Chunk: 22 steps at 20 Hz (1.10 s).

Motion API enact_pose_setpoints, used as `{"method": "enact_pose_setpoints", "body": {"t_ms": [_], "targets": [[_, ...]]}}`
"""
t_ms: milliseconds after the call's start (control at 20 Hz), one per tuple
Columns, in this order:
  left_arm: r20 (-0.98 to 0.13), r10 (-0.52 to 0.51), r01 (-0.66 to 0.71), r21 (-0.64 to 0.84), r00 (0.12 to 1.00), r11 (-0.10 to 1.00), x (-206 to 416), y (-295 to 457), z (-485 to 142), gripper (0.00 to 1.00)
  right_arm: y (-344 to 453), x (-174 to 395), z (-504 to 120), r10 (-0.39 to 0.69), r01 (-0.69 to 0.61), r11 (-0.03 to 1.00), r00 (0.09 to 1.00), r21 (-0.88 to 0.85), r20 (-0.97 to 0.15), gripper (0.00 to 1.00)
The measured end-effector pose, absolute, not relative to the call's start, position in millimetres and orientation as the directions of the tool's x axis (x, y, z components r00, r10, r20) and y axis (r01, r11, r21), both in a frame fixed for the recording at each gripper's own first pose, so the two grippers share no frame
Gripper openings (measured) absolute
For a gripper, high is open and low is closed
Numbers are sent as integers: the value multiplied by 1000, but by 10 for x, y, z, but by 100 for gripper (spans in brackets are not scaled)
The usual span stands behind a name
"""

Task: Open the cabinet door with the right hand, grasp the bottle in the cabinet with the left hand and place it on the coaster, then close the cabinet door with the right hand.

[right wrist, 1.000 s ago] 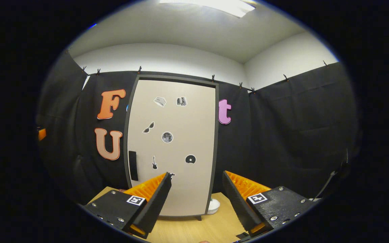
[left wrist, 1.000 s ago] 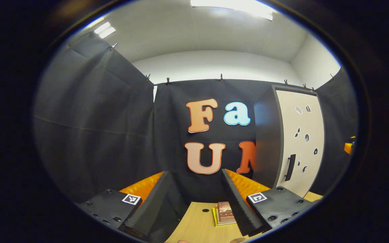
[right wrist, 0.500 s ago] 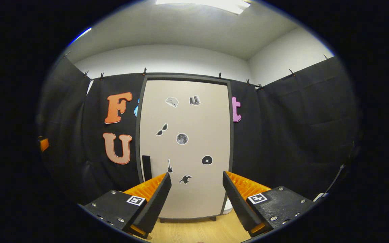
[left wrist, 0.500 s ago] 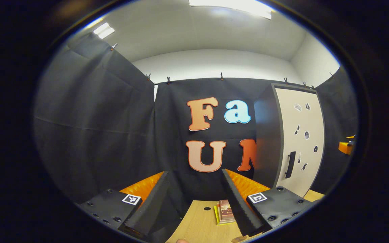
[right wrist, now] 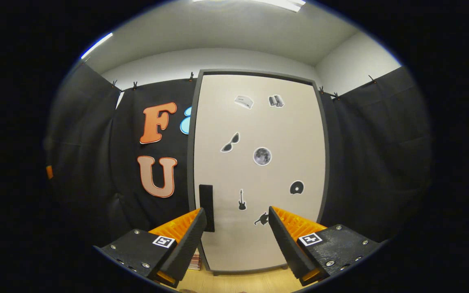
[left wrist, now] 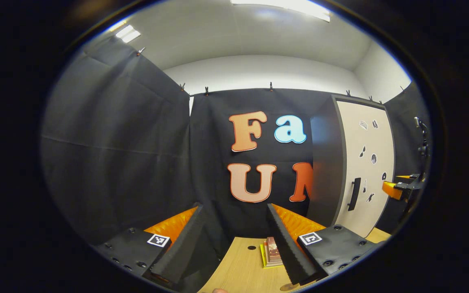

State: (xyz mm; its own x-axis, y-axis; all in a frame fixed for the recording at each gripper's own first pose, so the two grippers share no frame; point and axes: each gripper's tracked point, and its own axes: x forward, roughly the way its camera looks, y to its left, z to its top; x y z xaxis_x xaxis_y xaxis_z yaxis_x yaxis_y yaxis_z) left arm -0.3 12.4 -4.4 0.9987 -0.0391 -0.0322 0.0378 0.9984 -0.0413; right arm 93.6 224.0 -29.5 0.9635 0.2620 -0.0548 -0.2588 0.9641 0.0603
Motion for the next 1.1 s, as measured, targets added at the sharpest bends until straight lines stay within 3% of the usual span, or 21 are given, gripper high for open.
{"method": "enact_pose_setpoints", "body": {"t_ms": [350, 700, 900, 1100], "targets": [[-64, 10, -12, -20, 998, 1000, -18, 368, -207, 99, 2850, 1460, -639, 301, -296, 953, 947, 60, -110, 94], [-95, 92, -92, 5, 991, 996, -66, 702, -351, 99, 3038, 1926, -899, 271, -263, 962, 950, 72, -157, 94], [-108, 133, -131, 21, 985, 991, -134, 870, -410, 100, 3101, 2012, -953, 278, -263, 959, 945, 105, -171, 81], [-105, 158, -156, 29, 982, 987, -181, 967, -398, 99, 3109, 2023, -967, 281, -264, 958, 944, 114, -175, 60]]}}
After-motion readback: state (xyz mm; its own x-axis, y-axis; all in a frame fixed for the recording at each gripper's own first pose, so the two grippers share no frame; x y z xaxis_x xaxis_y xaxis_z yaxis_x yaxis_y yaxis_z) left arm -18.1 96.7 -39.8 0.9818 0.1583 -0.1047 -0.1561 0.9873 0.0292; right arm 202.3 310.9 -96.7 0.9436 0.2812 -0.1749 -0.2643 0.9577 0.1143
